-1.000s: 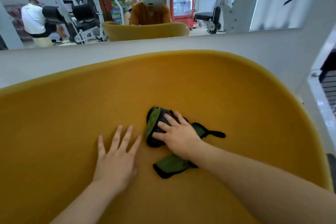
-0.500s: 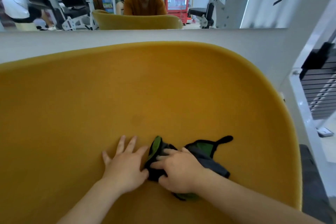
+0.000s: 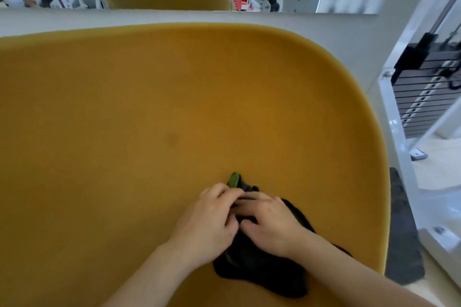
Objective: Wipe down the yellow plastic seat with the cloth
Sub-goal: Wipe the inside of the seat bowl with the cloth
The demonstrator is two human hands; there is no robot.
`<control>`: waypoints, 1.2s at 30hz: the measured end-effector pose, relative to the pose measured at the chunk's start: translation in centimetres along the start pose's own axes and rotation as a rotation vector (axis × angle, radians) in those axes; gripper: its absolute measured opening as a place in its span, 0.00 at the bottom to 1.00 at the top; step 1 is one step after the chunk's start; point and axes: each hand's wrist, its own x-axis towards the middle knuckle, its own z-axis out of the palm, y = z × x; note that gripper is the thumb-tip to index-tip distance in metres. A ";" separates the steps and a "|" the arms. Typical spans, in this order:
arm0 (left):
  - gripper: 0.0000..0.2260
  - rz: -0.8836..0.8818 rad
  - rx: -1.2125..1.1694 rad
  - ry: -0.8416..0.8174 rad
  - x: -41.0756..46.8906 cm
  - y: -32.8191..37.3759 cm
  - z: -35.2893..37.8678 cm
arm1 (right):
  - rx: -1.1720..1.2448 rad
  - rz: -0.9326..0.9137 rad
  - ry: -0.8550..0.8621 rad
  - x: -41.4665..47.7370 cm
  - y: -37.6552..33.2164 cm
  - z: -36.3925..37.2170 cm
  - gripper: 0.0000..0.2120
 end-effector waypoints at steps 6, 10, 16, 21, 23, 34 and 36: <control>0.30 -0.181 -0.035 -0.217 -0.6 -1.2 1.3 | 0.553 0.215 0.090 -1.4 1.1 -3.6 0.15; 0.24 -0.261 -0.232 -0.366 0.1 -1.9 -0.9 | -0.062 0.138 -0.001 -3.3 2.8 -3.2 0.20; 0.15 -0.148 0.459 0.058 0.4 0.8 -2.4 | -0.089 0.204 0.348 -2.9 3.0 -3.2 0.08; 0.37 -0.218 0.353 -0.094 -0.4 4.4 5.3 | -0.272 0.401 0.872 -4.4 5.1 -5.7 0.25; 0.33 -0.146 0.177 0.022 0.4 5.2 6.7 | -0.151 0.505 0.910 -5.0 6.0 -6.5 0.33; 0.36 0.164 0.149 0.282 15.3 10.2 4.7 | -0.006 0.553 0.981 -6.0 8.0 -7.0 0.33; 0.36 0.093 0.064 0.343 17.1 10.0 3.6 | 0.006 0.543 0.978 -6.2 8.3 -7.2 0.33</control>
